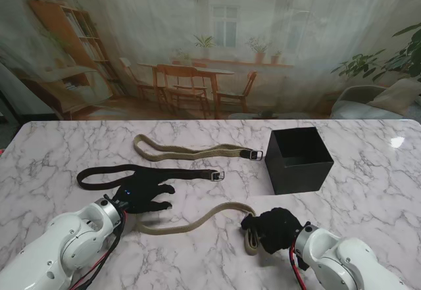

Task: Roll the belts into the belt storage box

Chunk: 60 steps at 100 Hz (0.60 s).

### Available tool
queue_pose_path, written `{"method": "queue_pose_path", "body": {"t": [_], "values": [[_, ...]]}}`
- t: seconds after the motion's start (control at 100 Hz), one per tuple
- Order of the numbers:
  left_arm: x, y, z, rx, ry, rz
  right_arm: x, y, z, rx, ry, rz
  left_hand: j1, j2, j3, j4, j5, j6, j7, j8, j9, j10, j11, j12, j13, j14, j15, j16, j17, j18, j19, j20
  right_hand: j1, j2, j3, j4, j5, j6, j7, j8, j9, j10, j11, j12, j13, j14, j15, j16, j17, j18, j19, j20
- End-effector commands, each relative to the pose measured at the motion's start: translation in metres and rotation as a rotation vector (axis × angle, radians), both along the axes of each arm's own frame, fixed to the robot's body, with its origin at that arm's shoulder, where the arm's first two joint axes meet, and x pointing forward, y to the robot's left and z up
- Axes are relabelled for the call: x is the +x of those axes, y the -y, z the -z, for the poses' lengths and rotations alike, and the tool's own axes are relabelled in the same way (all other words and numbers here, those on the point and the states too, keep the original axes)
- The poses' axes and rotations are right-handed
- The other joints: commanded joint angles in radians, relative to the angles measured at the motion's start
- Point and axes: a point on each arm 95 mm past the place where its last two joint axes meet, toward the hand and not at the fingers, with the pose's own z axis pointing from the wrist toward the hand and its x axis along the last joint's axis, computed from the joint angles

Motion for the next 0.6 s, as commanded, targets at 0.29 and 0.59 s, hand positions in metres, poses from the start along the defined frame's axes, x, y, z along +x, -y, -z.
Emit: {"method": "queue_pose_path", "body": {"t": [0.29,0.59], "values": [[-0.0002,0.0013,0.0029,0.004,-0.019,0.004,-0.0017,-0.0004,0.0168,0.011,0.031,0.044,0.027,0.039,-0.017,-0.02,0.019,0.018,0.012,0.002,-0.042,0.016,-0.017,0.012,0.004,0.011,-0.007,0.019,-0.019,0.027,-0.019,-0.011,-0.036,-0.046,-0.177,-0.195,0.31,-0.207,0.613,-0.151,-0.425,0.152,-0.026,0.035,-0.234,0.105,0.039,0.04,-0.124,0.178,0.008,0.114],[0.0,0.0019,0.0029,0.002,-0.021,0.006,-0.0013,-0.0035,0.0194,0.067,0.031,0.083,0.026,0.038,-0.016,-0.019,0.019,0.018,0.012,0.002,-0.042,0.016,-0.017,0.012,0.004,0.009,-0.007,0.019,-0.019,0.026,-0.02,-0.012,-0.042,-0.077,-0.155,-0.198,0.372,-0.163,0.693,-0.244,-0.423,0.233,-0.14,-0.083,-0.253,0.224,-0.12,-0.116,-0.149,0.32,-0.141,-0.003]]}}
